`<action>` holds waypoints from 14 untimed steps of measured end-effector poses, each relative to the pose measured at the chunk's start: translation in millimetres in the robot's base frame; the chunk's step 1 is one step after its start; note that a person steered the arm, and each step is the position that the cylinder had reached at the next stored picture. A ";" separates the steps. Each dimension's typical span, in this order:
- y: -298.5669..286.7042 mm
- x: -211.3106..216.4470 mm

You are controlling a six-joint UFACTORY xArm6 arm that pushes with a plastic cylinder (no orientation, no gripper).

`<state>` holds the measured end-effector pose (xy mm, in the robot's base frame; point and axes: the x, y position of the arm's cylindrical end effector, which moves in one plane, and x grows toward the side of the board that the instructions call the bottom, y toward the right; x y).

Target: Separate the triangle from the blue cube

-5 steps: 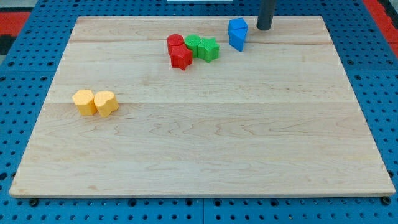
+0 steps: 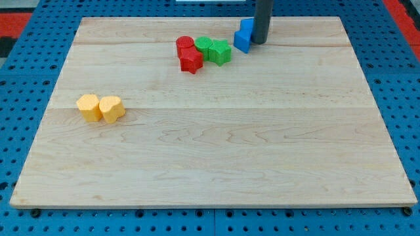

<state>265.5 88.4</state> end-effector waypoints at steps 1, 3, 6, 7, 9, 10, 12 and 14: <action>19.8 0.0; -6.3 7.9; -89.6 -4.2; -106.5 -21.2; -183.1 -29.1; -159.2 -47.7; -154.0 -73.2; -212.1 -60.8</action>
<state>204.8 -123.7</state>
